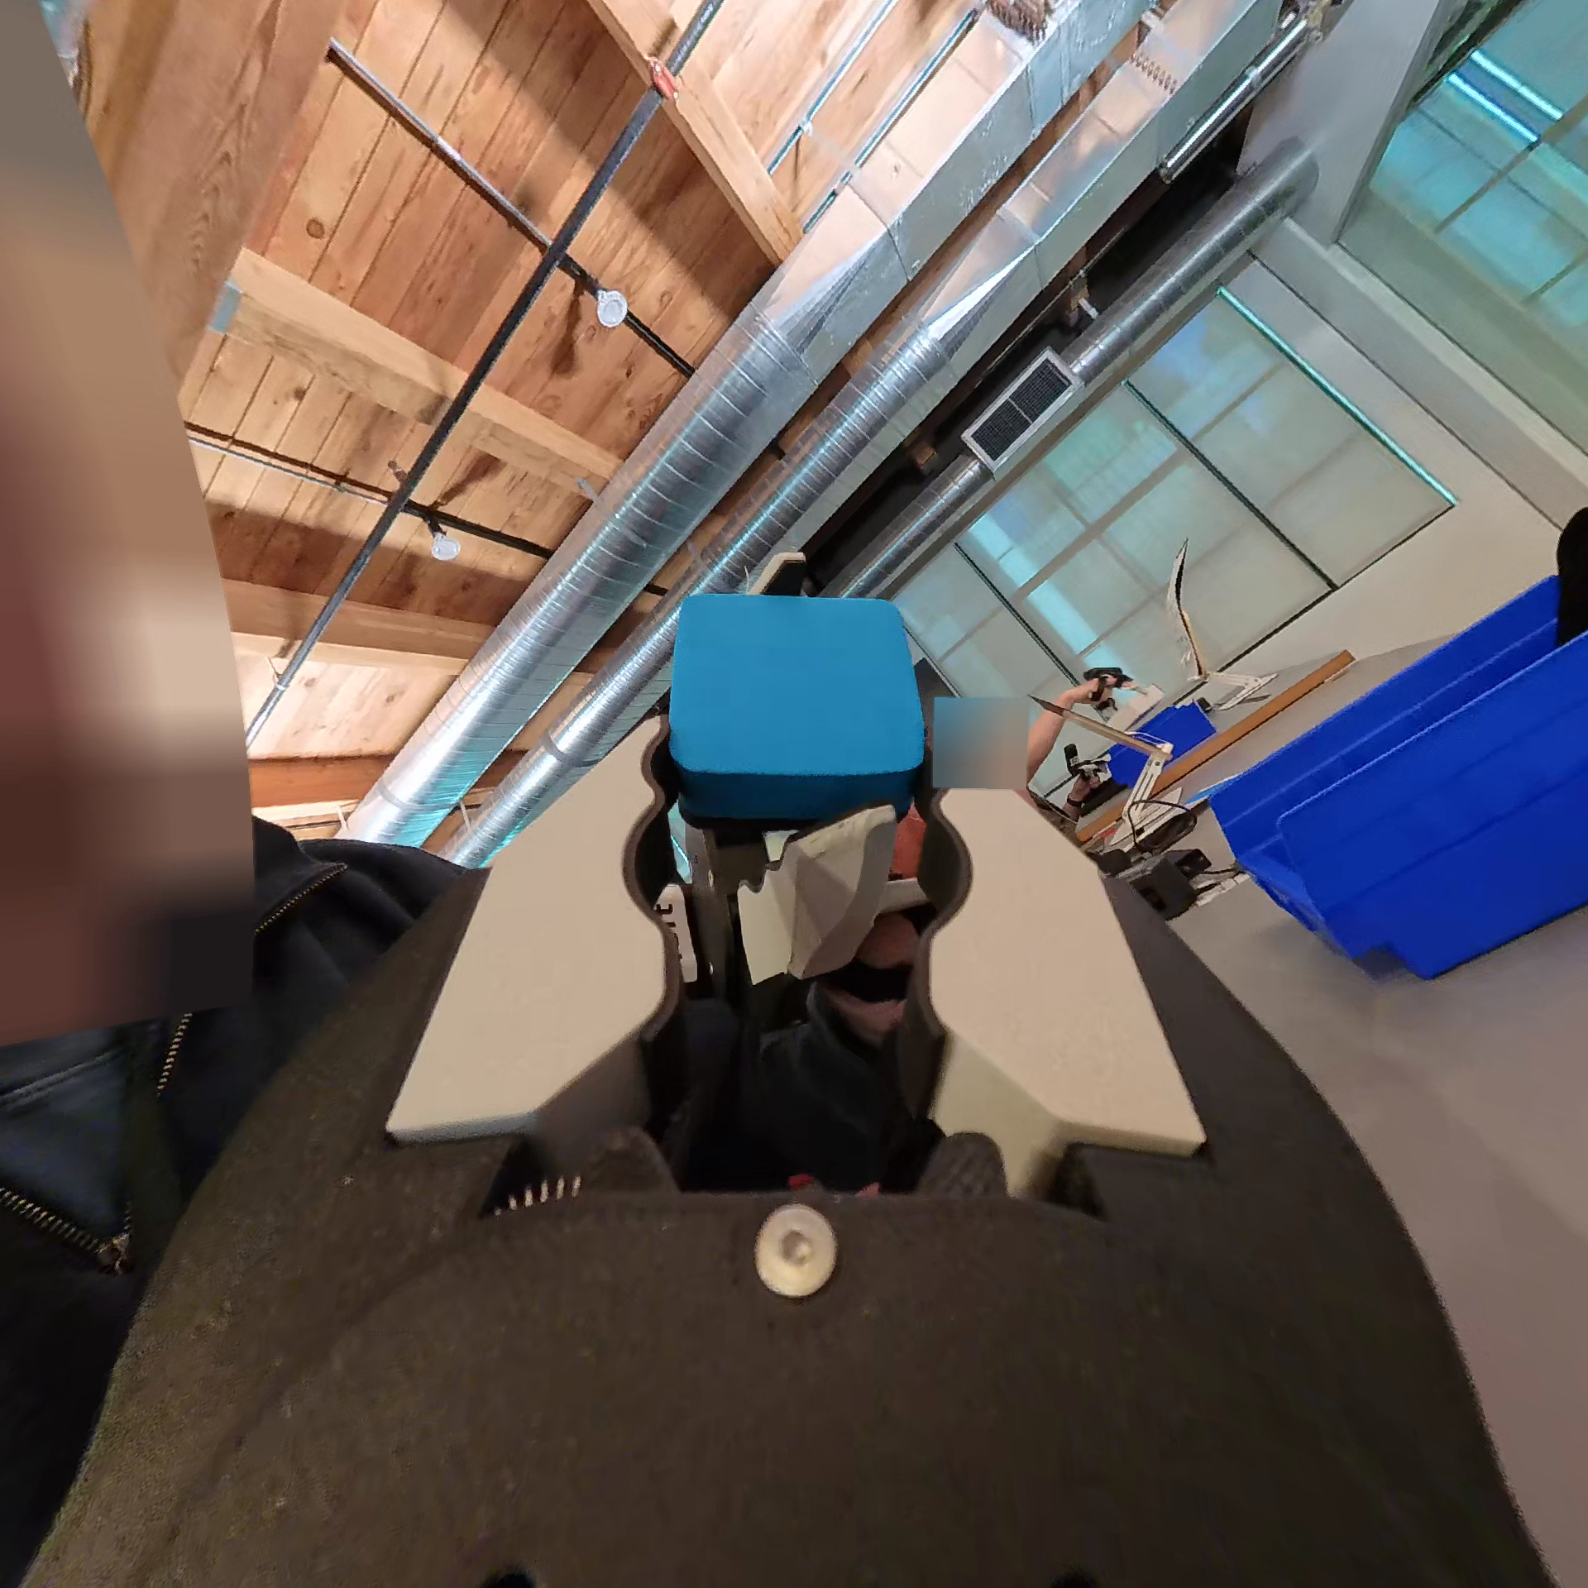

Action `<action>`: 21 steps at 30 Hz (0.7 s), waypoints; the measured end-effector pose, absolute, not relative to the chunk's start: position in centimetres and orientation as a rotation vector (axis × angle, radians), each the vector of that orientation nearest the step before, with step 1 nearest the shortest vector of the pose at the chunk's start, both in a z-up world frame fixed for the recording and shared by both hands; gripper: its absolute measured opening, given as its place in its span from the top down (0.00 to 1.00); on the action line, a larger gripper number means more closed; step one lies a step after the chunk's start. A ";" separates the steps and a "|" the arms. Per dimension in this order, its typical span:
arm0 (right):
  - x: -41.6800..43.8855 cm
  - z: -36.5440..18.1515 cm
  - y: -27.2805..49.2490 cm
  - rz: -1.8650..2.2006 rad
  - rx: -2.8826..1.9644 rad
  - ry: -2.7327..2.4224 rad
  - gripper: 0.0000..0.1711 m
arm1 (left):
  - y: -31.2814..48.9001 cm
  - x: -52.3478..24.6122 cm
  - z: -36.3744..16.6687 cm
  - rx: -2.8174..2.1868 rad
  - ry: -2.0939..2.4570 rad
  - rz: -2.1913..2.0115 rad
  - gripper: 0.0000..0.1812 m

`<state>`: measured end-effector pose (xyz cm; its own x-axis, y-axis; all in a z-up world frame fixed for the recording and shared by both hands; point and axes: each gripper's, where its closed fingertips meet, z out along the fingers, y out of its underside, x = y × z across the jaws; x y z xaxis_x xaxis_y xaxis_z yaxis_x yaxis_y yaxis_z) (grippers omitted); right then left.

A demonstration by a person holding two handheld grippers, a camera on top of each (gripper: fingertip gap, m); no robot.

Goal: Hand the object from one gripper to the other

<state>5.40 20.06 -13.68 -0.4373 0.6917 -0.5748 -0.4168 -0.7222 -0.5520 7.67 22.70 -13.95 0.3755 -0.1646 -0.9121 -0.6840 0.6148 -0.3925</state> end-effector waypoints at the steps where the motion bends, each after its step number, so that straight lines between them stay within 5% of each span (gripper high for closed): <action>1: 5.4 -13.7 20.0 2.173 -1.077 -0.439 0.69 | 22.6 7.7 -13.9 -0.883 1.172 0.394 0.66; 8: 5.7 -14.1 20.6 1.946 -1.182 -0.541 0.63 | 22.7 7.3 -13.6 -0.931 1.198 0.379 0.67; 14: 7.5 -14.5 21.8 1.192 -1.322 -0.806 0.63 | 24.3 5.7 -14.4 -1.086 1.299 0.431 0.66; 21: 6.9 -14.1 22.0 0.850 -1.468 -0.938 0.69 | 25.4 5.2 -15.3 -1.170 1.428 0.563 0.66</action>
